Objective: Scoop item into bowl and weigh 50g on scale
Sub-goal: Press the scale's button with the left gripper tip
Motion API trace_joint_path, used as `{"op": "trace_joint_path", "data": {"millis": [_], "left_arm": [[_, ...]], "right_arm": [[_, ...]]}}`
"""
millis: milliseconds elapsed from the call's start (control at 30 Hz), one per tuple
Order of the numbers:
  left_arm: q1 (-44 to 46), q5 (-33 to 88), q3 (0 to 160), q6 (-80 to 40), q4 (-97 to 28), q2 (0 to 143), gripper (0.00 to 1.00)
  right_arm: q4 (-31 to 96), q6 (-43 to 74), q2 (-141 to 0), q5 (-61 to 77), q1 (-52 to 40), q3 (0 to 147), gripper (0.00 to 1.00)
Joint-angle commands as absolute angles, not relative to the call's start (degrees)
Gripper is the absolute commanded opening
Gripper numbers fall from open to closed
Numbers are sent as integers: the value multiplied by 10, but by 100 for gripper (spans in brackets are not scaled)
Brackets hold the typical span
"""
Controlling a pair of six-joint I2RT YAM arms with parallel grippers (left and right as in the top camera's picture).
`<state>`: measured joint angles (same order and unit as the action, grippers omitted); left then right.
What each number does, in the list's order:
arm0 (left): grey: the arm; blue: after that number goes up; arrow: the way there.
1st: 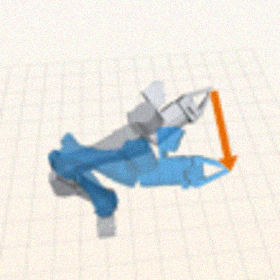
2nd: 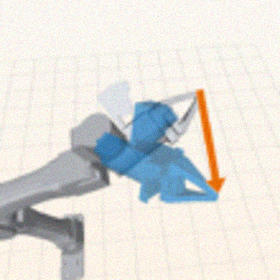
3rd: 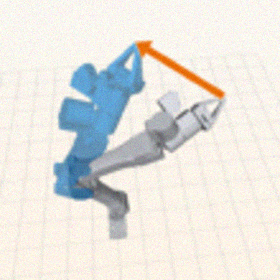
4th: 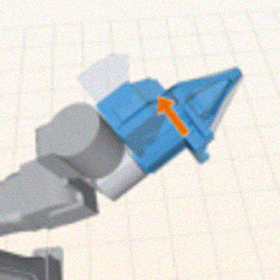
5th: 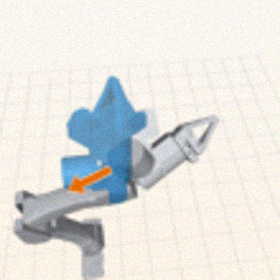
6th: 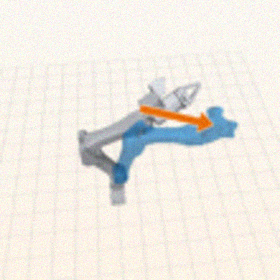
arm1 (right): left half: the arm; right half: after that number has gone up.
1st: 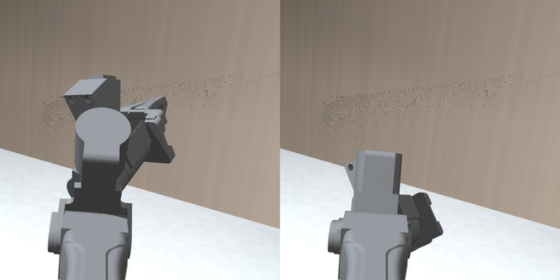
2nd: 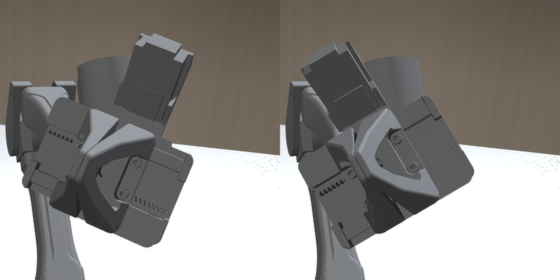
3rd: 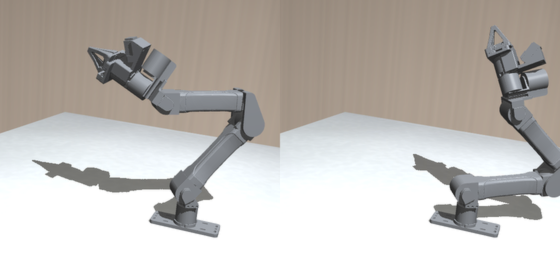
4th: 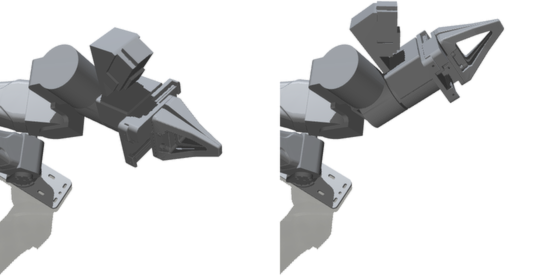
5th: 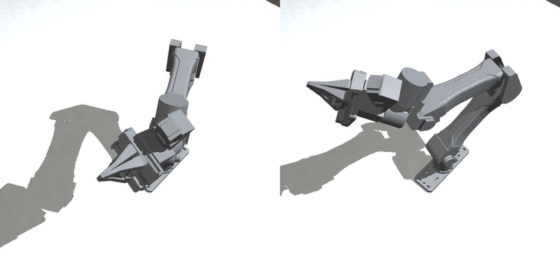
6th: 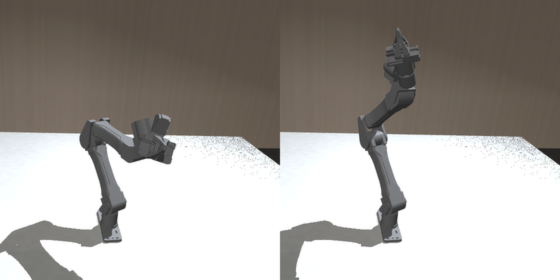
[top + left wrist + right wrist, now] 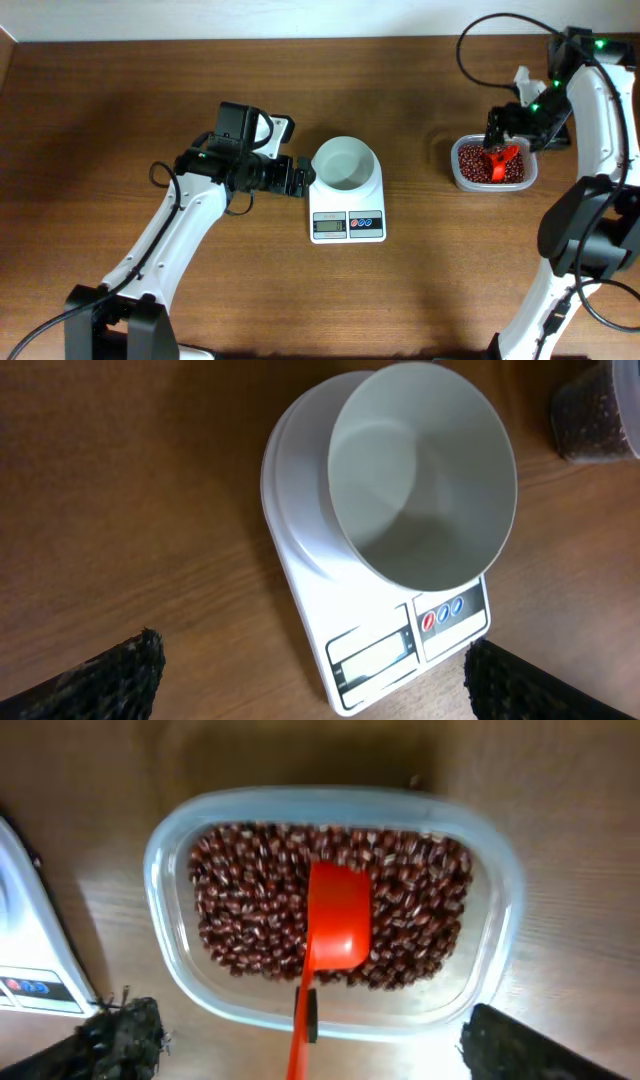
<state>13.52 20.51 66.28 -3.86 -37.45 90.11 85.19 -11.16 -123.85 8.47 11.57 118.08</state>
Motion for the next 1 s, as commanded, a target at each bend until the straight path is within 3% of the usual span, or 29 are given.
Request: {"op": "trace_joint_path", "data": {"millis": [0, 67, 100, 133, 333, 467, 600, 700, 767, 967], "left_arm": [[133, 201, 664, -28, -369, 887, 99], [133, 201, 664, -28, -370, 887, 99], [133, 201, 664, -28, -369, 887, 53], [133, 201, 664, -28, -367, 887, 0], [199, 187, 664, -23, -421, 887, 0], [390, -45, 664, 66, -471, 889, 0], [511, -107, 664, 151, -408, 903, 0], [517, -118, 664, 151, -398, 922, 5], [517, -118, 664, 150, -401, 923, 0], [519, -112, 660, 150, -403, 951, 0]], "right_arm": [[848, -114, -1240, 84, 113, 1199, 99], [848, -114, -1240, 84, 113, 1199, 99], [848, -114, -1240, 84, 113, 1199, 99], [848, -114, -1240, 84, 113, 1199, 99], [848, -114, -1240, 84, 113, 1199, 99], [848, -114, -1240, 84, 113, 1199, 99], [848, -114, -1240, 84, 113, 1199, 99], [848, -114, -1240, 84, 113, 1199, 99], [848, -114, -1240, 84, 113, 1199, 99], [848, -114, -1240, 84, 113, 1199, 99]]}}
